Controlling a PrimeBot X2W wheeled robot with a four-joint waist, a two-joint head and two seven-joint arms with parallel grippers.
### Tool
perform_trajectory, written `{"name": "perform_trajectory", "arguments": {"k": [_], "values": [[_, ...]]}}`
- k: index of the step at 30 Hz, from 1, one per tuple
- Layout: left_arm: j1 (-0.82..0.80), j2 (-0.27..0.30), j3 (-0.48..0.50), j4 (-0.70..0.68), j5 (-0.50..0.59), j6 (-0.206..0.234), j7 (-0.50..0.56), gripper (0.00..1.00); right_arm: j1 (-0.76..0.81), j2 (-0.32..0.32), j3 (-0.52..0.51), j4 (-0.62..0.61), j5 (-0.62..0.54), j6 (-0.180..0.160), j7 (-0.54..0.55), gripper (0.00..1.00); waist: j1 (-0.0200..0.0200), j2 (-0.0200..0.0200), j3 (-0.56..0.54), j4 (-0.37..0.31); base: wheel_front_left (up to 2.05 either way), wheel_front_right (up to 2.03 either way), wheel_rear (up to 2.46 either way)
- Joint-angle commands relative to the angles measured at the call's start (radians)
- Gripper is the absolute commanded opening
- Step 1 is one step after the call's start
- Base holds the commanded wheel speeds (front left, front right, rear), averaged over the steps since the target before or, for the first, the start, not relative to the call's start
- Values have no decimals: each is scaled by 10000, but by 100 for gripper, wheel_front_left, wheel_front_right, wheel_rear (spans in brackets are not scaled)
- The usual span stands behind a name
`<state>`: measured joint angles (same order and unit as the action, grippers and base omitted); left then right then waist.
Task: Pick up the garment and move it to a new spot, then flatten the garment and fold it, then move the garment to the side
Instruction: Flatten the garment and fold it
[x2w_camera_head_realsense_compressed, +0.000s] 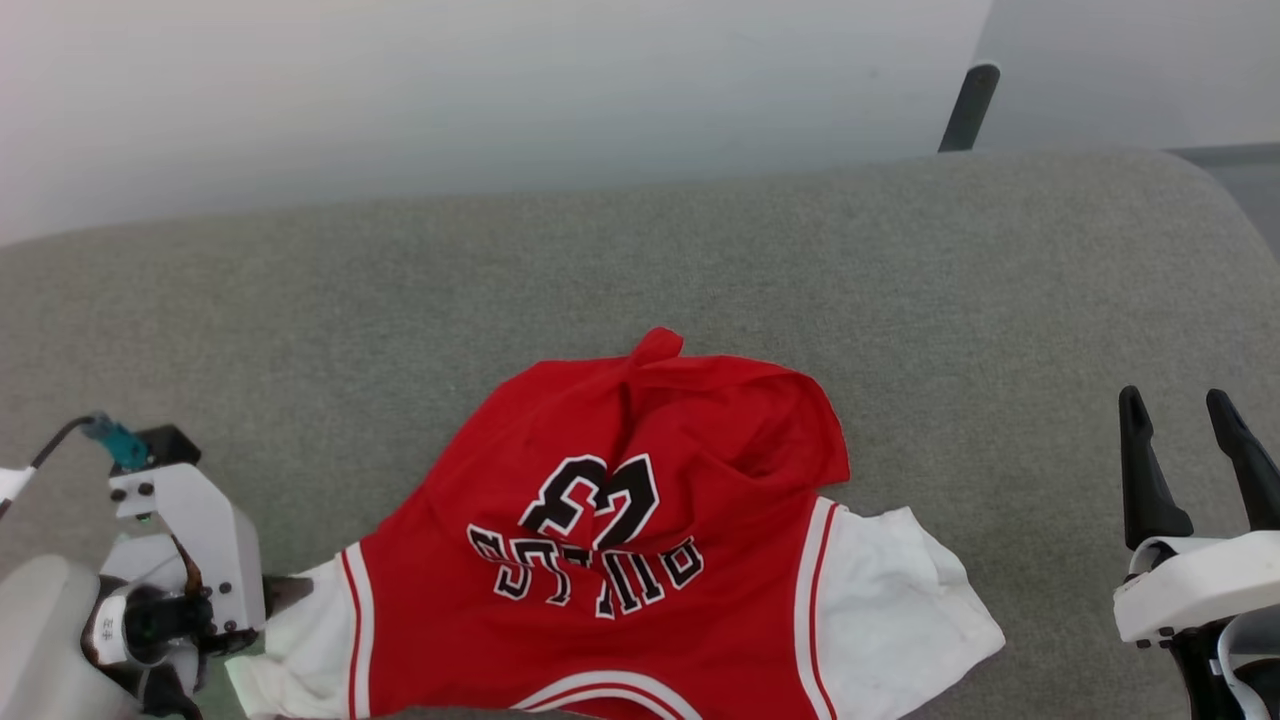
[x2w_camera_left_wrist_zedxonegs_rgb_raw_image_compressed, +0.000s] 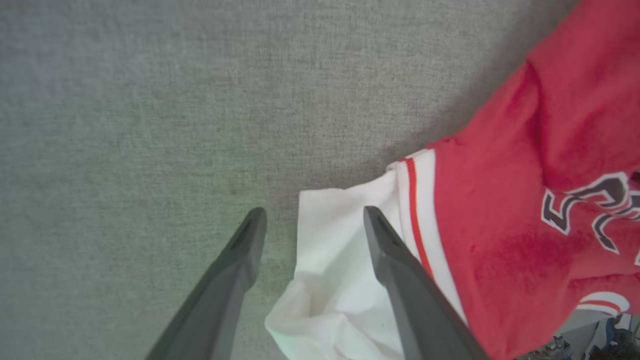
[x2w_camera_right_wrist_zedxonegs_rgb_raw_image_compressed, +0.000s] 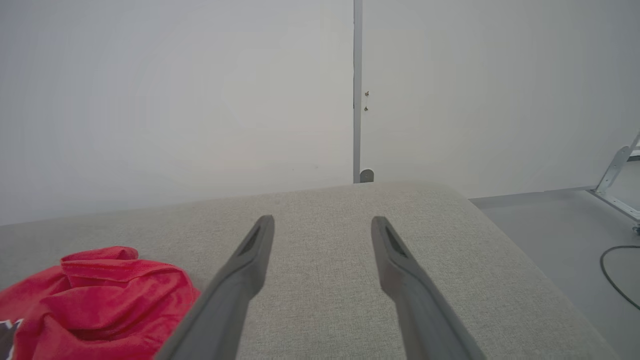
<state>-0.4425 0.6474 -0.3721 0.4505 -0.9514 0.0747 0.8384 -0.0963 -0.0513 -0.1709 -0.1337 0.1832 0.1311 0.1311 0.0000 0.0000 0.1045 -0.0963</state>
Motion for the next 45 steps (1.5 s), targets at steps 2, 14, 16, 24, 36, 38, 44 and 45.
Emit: {"name": "perform_trajectory", "arguments": {"k": [2,14,16,24,36,38,44,45], "values": [[-132,-126,59,313,-189,136,174,100,-166,18,-24,-41,-28,-6,-17,100,0,0,181,-111,0,0,0],[-561,-481,284,1622,-608,924,691,100,-395,16,-11,-83,-147,-6,71,100,0,0,306,-133,0,0,0],[-657,-537,234,1845,-589,1053,855,84,-400,16,-5,-71,-163,-6,71,100,0,0,291,-114,0,0,0],[-945,-811,406,2510,-835,1203,833,0,-373,16,60,-127,-184,-6,157,100,0,0,214,-146,0,0,0],[-1039,-856,412,2191,-764,1036,463,0,482,15,232,7,825,-5,2982,100,0,0,302,-151,0,0,0],[-1052,-883,399,2067,-752,1053,432,0,625,10,252,15,1119,-5,3609,100,0,0,354,-116,0,0,0],[-1206,-985,337,1641,-685,1145,349,0,630,16,431,113,1507,-5,4641,100,0,0,585,66,0,0,0],[-1229,-991,300,1566,-661,1122,360,0,570,16,483,167,1593,-5,4755,100,0,0,637,101,0,0,0]]}}
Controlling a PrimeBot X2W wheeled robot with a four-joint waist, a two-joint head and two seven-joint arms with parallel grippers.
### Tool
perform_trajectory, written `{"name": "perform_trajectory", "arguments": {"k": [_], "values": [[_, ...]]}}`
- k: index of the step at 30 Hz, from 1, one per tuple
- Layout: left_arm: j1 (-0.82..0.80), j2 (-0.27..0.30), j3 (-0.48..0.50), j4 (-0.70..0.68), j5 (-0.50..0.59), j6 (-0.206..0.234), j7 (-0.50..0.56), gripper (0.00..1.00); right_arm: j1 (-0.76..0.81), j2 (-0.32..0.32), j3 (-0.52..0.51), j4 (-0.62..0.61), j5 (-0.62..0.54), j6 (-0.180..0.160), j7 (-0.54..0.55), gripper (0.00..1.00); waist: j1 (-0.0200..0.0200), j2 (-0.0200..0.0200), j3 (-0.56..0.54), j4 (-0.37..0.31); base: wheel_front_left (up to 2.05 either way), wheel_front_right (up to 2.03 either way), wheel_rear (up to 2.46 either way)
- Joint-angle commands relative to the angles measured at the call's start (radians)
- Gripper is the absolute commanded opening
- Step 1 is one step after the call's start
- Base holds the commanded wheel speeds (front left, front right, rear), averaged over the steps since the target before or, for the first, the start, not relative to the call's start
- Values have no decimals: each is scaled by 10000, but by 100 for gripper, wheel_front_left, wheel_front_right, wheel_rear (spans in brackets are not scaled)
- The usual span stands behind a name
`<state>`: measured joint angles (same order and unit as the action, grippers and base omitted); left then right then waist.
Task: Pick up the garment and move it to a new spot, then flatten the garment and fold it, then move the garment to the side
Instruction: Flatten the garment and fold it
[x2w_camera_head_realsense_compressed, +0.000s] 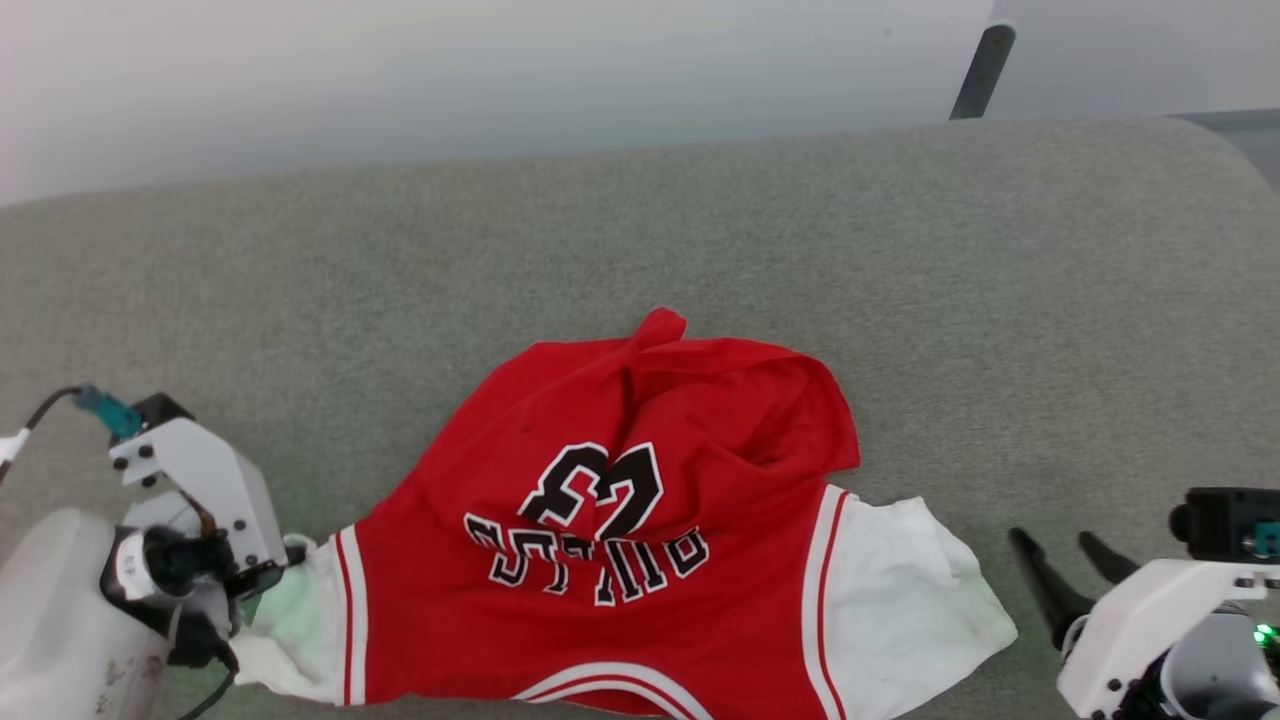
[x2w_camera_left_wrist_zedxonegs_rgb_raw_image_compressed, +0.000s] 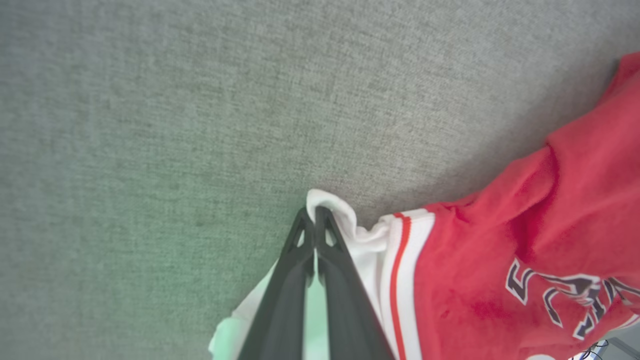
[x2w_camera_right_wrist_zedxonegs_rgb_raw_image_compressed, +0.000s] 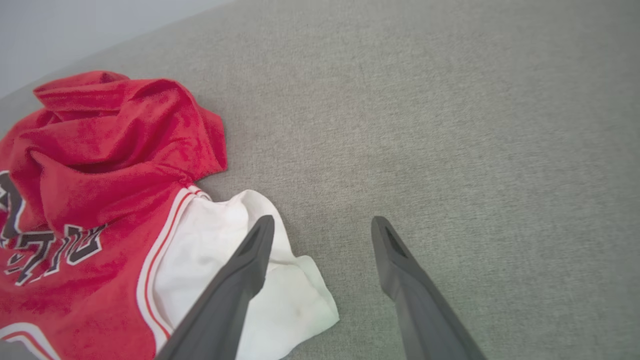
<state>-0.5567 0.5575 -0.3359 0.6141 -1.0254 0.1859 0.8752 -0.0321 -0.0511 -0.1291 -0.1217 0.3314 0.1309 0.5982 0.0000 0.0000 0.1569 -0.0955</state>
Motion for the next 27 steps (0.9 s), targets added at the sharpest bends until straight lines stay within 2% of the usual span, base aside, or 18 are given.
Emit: {"name": "perform_trajectory", "arguments": {"k": [1,8,16,17,18,27], "values": [[-112,-98,-86,-127,89,8,-11,0,-148,8,115,107,171,-3,189,100,0,0,162,121,0,0,0],[-321,-263,-215,-574,164,74,-19,0,-707,8,388,619,109,-3,694,100,0,0,577,421,0,0,0],[-471,-415,-303,-736,197,20,-104,0,-1409,11,902,1797,-149,-3,1091,100,0,0,871,667,0,0,0],[-489,-432,-318,-728,204,9,-115,0,-1480,13,975,1950,-213,-3,1166,46,0,0,890,695,0,0,0],[-506,-448,-311,-711,188,-2,-141,0,-1567,11,1066,2080,-264,-3,1236,0,0,0,905,713,0,0,0],[-809,-414,-360,-593,220,-224,-167,0,-2399,8,654,2321,-225,-3,1838,0,0,0,755,793,0,0,0]]}}
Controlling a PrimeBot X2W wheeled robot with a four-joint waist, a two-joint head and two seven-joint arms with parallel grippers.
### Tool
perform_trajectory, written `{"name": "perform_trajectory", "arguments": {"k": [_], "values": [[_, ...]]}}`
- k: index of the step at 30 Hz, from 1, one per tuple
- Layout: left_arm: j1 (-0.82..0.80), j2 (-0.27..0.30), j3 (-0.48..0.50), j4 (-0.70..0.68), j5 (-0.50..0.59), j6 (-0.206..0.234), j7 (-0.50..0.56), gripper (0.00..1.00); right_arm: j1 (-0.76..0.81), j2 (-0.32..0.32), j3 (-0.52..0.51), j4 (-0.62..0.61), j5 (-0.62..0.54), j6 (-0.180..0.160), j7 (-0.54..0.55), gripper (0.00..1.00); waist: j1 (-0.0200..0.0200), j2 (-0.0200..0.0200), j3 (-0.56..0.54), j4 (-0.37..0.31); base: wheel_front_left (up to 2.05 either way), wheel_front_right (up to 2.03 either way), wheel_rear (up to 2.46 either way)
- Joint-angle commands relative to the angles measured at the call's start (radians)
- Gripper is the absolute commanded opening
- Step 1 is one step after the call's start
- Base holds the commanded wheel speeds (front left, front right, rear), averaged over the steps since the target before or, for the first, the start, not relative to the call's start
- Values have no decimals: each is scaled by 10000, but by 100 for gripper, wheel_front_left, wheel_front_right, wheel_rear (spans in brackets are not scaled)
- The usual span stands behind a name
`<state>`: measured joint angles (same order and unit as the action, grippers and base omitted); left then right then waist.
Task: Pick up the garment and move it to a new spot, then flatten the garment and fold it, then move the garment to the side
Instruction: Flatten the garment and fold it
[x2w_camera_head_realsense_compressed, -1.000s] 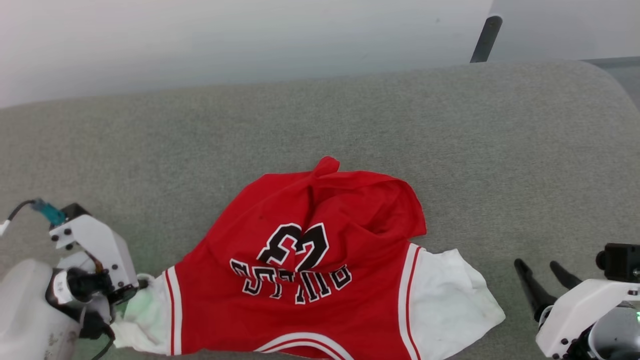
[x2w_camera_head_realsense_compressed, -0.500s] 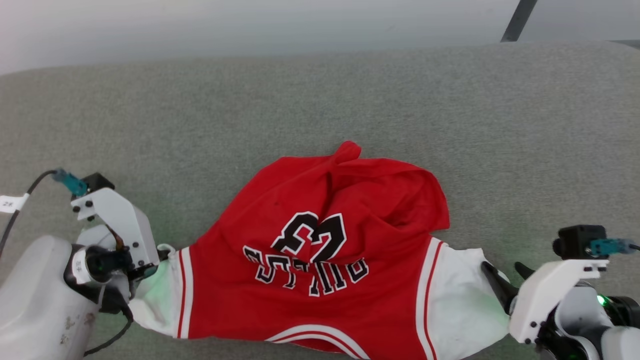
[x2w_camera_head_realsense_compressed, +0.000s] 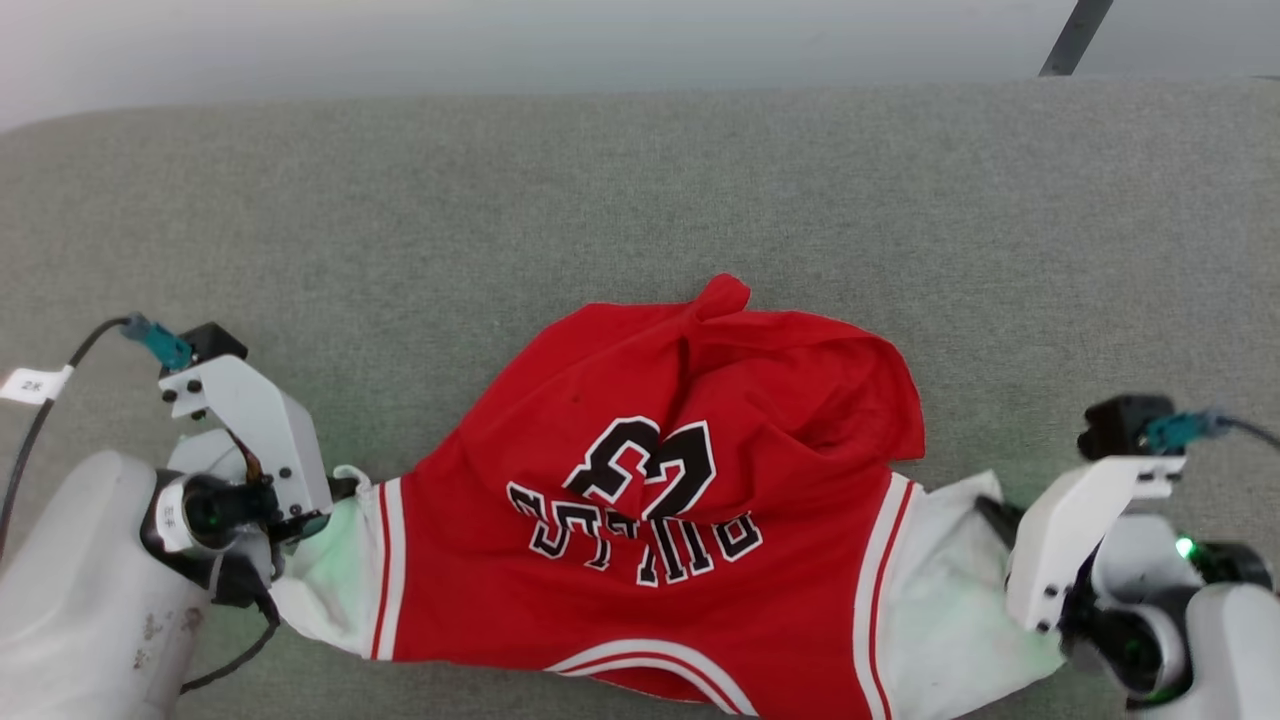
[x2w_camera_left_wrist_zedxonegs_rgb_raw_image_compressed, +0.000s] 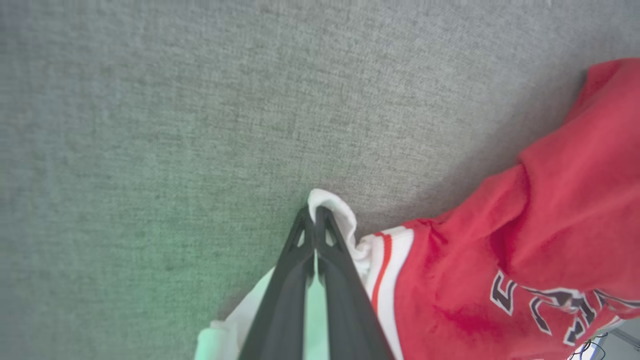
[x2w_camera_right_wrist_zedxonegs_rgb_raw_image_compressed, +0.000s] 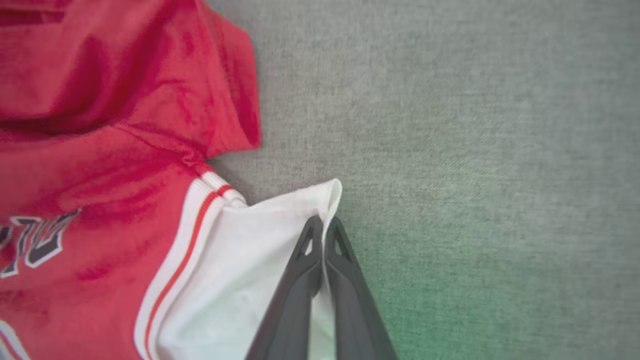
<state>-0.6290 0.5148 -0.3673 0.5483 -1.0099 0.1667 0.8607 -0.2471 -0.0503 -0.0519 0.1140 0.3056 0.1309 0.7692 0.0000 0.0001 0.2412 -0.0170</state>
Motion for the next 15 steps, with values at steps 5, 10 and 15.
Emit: {"name": "perform_trajectory", "arguments": {"k": [5,10,15], "values": [[-413,26,-125,-6,99,-134,145,0,-807,-71,-444,-224,219,-3,567,0,0,-1,-417,39,0,0,0],[-994,103,-270,-88,242,-272,354,0,-1759,-308,-507,-340,317,-3,992,0,0,-1,-992,63,0,0,0],[-1798,112,-414,-98,451,-601,354,0,-2931,-585,-317,-246,481,-3,1057,0,0,-1,-1597,123,0,0,0]]}}
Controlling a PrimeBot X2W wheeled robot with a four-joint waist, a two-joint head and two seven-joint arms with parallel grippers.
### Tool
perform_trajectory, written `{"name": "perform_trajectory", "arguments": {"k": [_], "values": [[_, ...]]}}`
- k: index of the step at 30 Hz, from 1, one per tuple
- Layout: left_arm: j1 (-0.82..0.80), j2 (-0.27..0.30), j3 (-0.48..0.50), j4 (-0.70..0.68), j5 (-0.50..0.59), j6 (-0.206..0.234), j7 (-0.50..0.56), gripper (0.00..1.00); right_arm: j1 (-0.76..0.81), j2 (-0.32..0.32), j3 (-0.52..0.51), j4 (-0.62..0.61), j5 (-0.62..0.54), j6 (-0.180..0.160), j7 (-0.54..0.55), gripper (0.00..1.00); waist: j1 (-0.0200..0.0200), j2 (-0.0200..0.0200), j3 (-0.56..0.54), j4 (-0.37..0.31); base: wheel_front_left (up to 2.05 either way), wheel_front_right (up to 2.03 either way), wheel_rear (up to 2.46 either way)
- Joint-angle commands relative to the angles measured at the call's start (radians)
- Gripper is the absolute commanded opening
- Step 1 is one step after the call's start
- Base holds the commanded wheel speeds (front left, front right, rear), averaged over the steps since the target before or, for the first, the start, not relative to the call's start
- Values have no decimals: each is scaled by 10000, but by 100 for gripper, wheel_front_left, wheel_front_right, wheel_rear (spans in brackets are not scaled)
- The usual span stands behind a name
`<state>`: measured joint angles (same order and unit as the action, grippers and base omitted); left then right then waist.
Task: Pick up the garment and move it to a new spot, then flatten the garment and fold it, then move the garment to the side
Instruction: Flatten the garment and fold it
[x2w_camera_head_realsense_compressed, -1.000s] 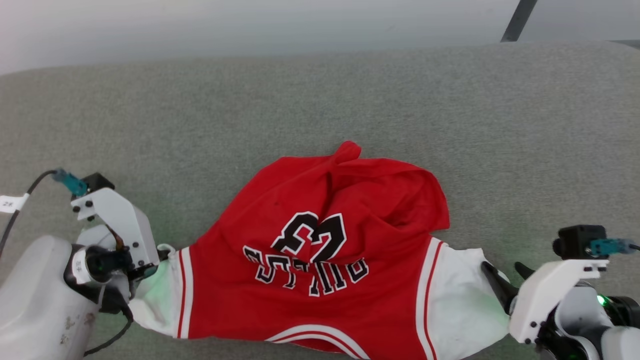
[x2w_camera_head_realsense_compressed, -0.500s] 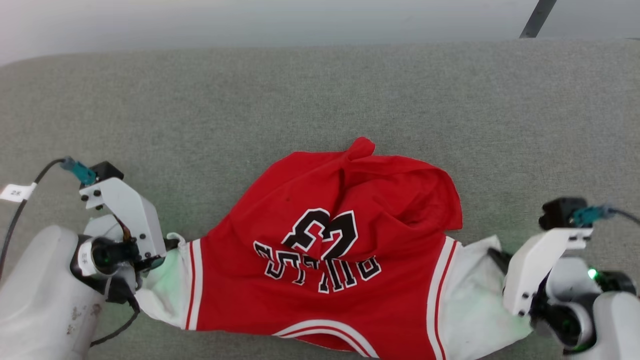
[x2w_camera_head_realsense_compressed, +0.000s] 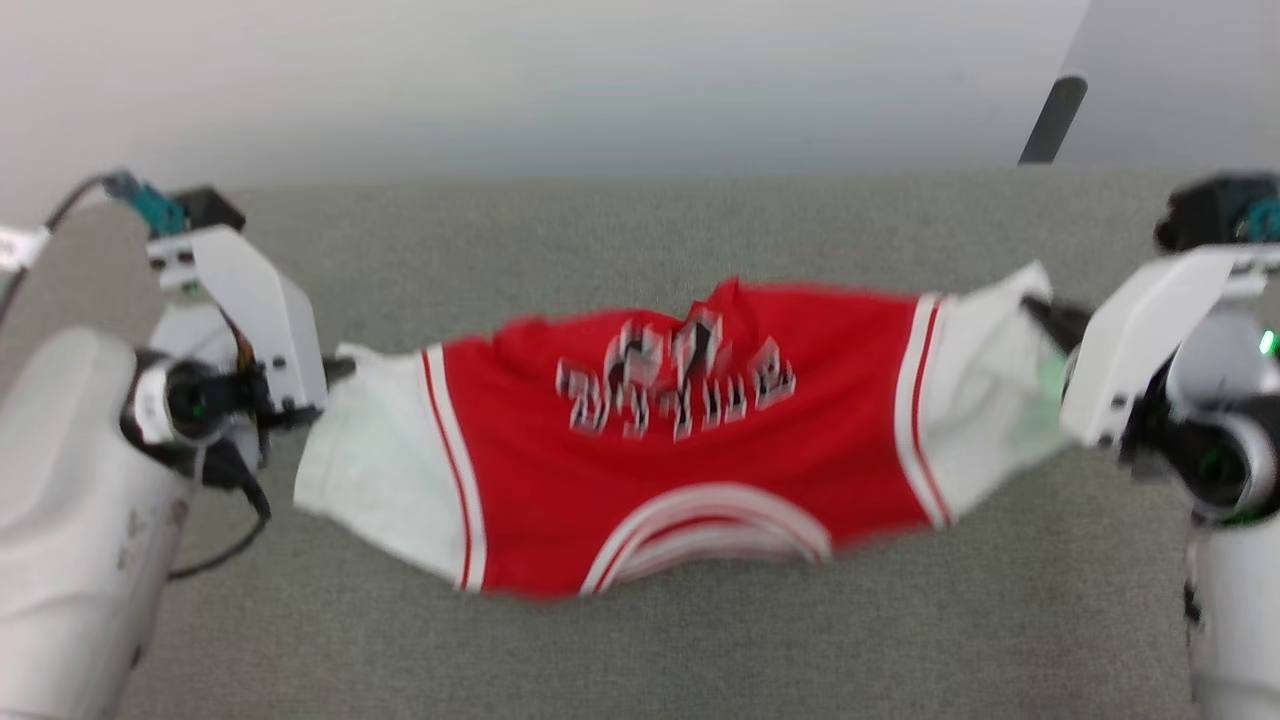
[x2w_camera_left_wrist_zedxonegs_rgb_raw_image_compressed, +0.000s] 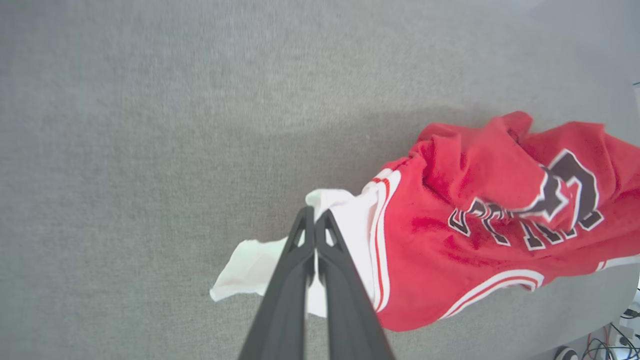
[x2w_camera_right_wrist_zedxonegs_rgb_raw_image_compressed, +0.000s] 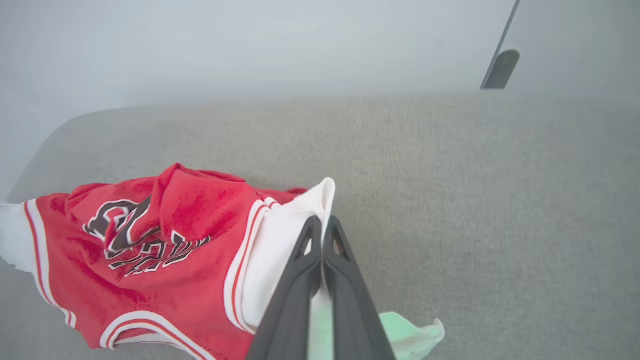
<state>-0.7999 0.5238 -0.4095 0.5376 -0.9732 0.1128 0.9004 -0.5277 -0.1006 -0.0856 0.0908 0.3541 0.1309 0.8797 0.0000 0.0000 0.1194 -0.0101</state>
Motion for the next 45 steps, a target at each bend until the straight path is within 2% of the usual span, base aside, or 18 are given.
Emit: {"name": "perform_trajectory", "arguments": {"k": [1,8,21,28,31,35,39,45], "values": [[-264,17,-5,24,120,-119,-67,0,-394,-148,107,43,19,-3,-131,0,0,0,-506,64,0,0,0],[-1635,-25,4,256,446,-474,-547,0,-2602,-524,469,984,44,-3,-1670,0,0,0,-1206,100,0,0,0],[-4380,-299,208,1628,1159,-1324,-2646,0,-6240,-976,1444,4526,378,-3,-5517,0,0,0,-1604,114,0,0,0],[-5376,-508,161,2639,1406,-1640,-3448,0,-7493,-1152,2048,6168,632,-3,-6493,0,0,0,-1262,159,0,0,0],[-5842,-552,160,2901,1519,-1750,-3895,0,-8036,-1275,2300,6538,683,-3,-6858,0,0,0,-686,163,0,0,0],[-6698,-618,99,3107,1770,-1857,-4442,0,-9007,-1535,2491,6827,498,-5,-7604,0,0,0,711,164,0,0,0],[-7840,-685,39,3132,2129,-1930,-5263,0,-10085,-1745,2703,7027,58,-3,-8721,0,0,0,2315,197,0,0,0],[-9290,-1093,106,3560,2455,-2014,-6894,0,-11469,-1964,2663,7719,-929,-5,-10569,0,0,0,4498,309,0,0,0]]}}
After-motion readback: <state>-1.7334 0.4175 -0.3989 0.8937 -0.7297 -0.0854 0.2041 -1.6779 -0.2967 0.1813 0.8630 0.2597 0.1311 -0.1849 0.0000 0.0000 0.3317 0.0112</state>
